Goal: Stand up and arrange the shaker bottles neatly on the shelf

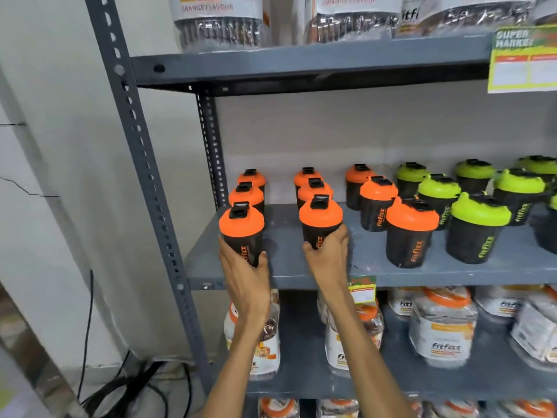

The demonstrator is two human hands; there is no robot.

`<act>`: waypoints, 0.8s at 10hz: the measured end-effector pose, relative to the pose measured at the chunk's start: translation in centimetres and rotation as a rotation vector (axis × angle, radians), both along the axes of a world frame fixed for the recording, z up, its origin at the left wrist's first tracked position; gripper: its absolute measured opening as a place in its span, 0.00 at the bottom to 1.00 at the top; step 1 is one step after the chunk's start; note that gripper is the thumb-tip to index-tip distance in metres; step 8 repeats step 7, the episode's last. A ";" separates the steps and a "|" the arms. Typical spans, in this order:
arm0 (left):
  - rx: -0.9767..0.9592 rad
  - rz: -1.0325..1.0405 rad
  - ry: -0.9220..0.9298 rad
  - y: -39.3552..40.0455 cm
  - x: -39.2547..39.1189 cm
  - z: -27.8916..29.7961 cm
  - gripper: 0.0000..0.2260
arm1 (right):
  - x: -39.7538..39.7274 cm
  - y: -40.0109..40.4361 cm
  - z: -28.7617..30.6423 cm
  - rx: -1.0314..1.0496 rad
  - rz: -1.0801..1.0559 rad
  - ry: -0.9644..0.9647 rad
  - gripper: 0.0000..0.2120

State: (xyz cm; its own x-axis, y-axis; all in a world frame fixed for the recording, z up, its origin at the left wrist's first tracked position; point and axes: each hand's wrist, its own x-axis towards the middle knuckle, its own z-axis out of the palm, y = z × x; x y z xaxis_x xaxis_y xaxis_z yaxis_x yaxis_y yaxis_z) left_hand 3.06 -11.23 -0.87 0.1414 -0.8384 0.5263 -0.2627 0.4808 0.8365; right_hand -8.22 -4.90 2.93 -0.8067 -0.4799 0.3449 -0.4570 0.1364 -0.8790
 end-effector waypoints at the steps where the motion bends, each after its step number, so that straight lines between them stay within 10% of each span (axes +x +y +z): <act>1: 0.005 -0.011 0.014 0.2 0.0 0.1 0.38 | -0.4 1.5 0.4 0.024 0.031 0.002 0.34; 8: 0.046 -0.026 -0.065 0.7 0.3 -0.3 0.42 | -0.6 4.2 0.7 0.057 0.148 -0.012 0.33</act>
